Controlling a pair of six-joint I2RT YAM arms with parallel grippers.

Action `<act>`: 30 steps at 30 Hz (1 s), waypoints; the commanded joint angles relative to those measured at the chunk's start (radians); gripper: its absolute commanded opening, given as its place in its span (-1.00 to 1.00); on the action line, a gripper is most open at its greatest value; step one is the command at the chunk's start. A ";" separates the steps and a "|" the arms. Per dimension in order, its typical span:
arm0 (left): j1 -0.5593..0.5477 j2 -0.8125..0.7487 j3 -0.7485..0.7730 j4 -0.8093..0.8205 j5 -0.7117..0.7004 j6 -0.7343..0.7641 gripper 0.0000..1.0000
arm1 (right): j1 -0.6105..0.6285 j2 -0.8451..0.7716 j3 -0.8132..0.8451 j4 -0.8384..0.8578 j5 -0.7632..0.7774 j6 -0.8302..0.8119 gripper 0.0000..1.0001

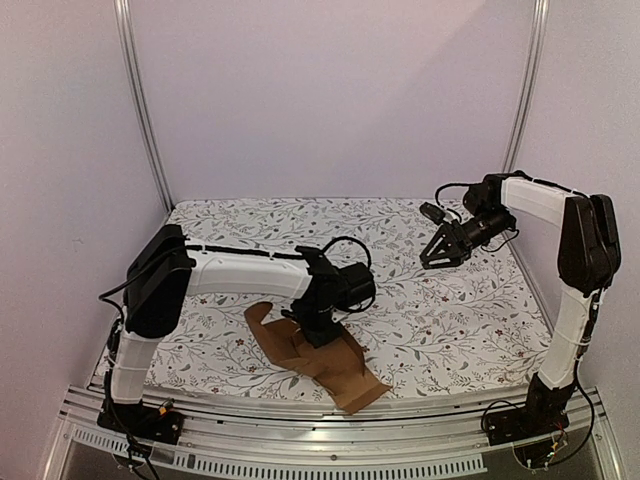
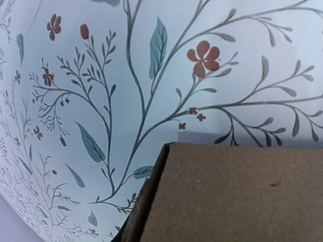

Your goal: Fold the paper box

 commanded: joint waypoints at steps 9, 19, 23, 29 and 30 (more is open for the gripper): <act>0.025 -0.174 -0.023 0.053 0.063 0.044 -0.03 | -0.002 0.008 0.031 -0.037 -0.018 -0.022 0.36; 0.006 -0.256 -0.002 0.000 0.219 0.369 0.07 | -0.002 -0.050 0.034 -0.007 0.030 0.001 0.36; -0.012 -0.183 0.056 0.022 0.285 0.492 0.08 | -0.001 -0.062 0.032 -0.006 0.035 0.004 0.37; -0.018 -0.067 0.140 0.011 0.345 0.601 0.03 | -0.001 -0.060 0.034 -0.010 0.037 -0.005 0.37; -0.018 -0.056 0.145 0.009 0.358 0.601 0.01 | -0.001 -0.060 0.034 -0.011 0.038 -0.007 0.37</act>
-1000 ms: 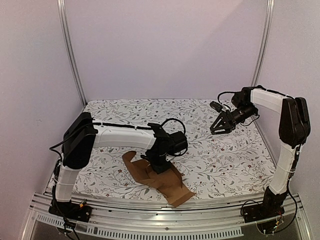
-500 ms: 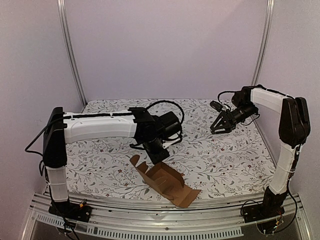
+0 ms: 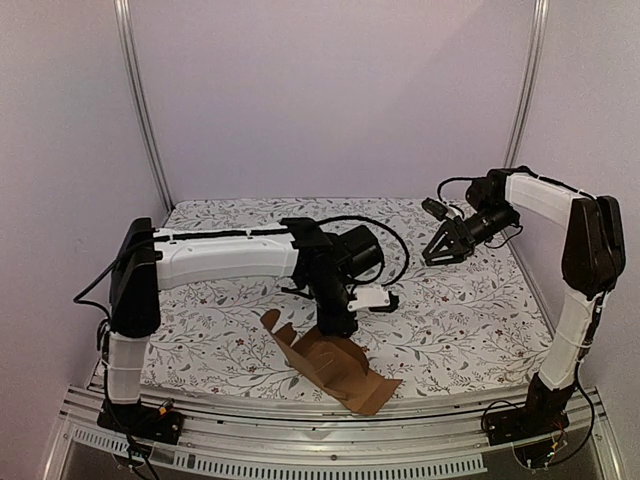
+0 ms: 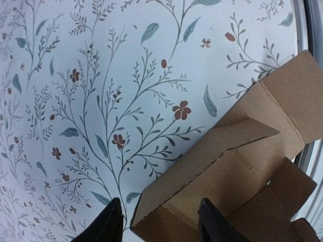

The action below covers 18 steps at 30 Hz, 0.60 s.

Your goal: Fold the paper box

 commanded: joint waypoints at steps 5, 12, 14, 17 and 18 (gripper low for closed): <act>-0.017 0.100 0.043 -0.012 0.050 0.087 -0.04 | -0.002 -0.016 0.019 0.006 0.011 -0.014 0.37; 0.012 0.046 0.082 0.010 -0.164 -0.140 0.08 | -0.002 -0.007 0.019 -0.005 0.007 -0.028 0.37; 0.044 0.016 0.084 -0.033 -0.203 -0.240 0.12 | -0.002 -0.004 0.019 -0.007 0.006 -0.033 0.37; 0.092 -0.026 0.032 -0.097 -0.201 -0.385 0.14 | -0.001 0.002 0.021 -0.017 0.007 -0.042 0.37; 0.103 -0.044 -0.004 -0.096 -0.180 -0.418 0.15 | -0.001 0.007 0.023 -0.020 0.007 -0.046 0.37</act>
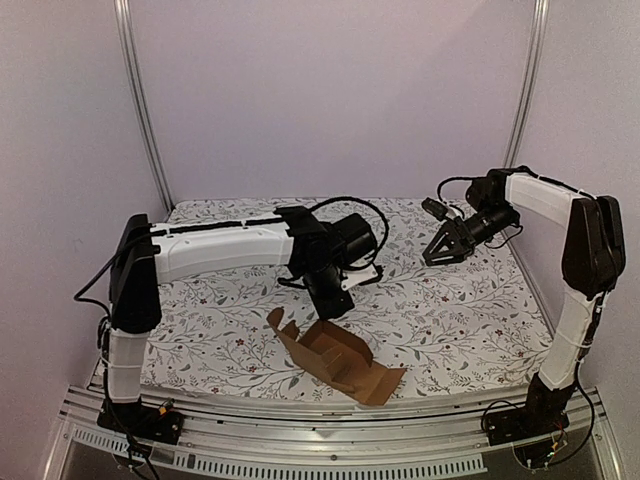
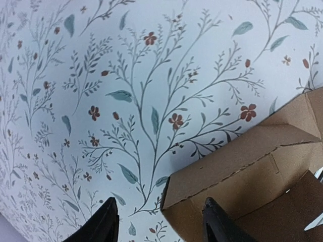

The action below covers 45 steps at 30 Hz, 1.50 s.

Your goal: Fold the paper box

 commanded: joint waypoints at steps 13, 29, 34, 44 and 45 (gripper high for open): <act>0.116 -0.070 -0.214 -0.024 0.157 -0.356 0.07 | -0.001 0.020 0.031 -0.036 -0.003 -0.045 0.36; 0.121 -0.061 -0.178 0.014 0.189 -0.380 -1.00 | -0.002 0.023 0.028 -0.038 -0.003 -0.050 0.34; 0.121 -0.167 -0.199 0.057 0.094 -0.391 -1.00 | -0.002 0.015 0.023 -0.018 0.011 -0.038 0.34; 0.109 -0.228 -0.279 0.053 0.155 -0.449 -0.04 | -0.002 0.018 0.019 -0.005 0.021 -0.024 0.34; 0.109 -0.217 -0.283 0.049 0.156 -0.452 -0.03 | -0.002 0.018 0.019 -0.004 0.019 -0.025 0.34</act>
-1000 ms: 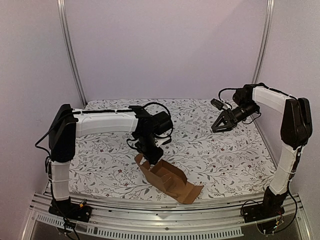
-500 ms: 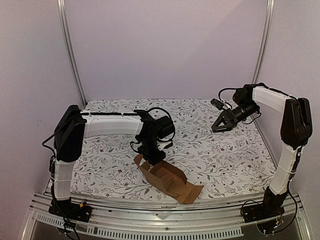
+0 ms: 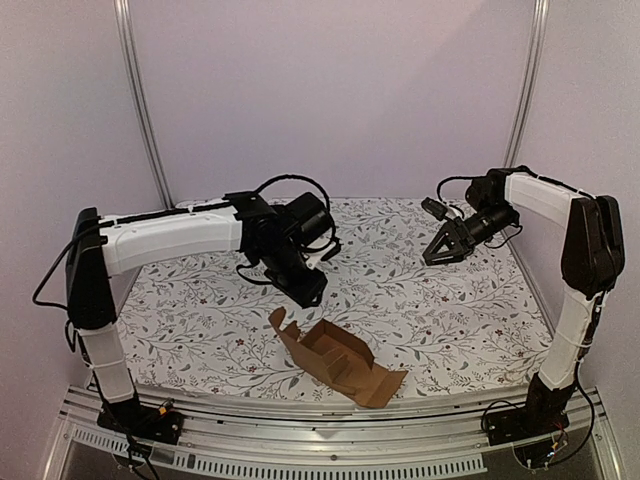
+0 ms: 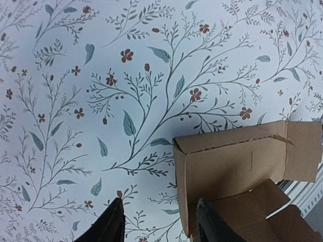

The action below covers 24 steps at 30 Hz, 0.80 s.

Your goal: Fold the paper box

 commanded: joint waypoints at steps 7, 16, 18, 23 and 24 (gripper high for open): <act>-0.012 0.138 -0.066 0.015 0.068 -0.044 -0.06 | -0.001 0.015 0.012 -0.007 0.010 -0.003 0.34; -0.013 0.200 -0.041 0.039 0.055 -0.024 -0.80 | -0.001 0.016 0.011 -0.008 0.008 -0.007 0.34; -0.013 0.193 -0.038 0.045 0.055 -0.023 -1.00 | -0.001 0.018 0.012 -0.008 0.008 -0.007 0.33; -0.014 0.131 -0.044 0.081 0.019 -0.019 -1.00 | -0.002 0.022 0.012 -0.009 0.007 -0.008 0.33; -0.014 0.114 -0.047 0.089 0.014 -0.017 -1.00 | -0.001 0.024 0.012 -0.009 0.008 -0.008 0.33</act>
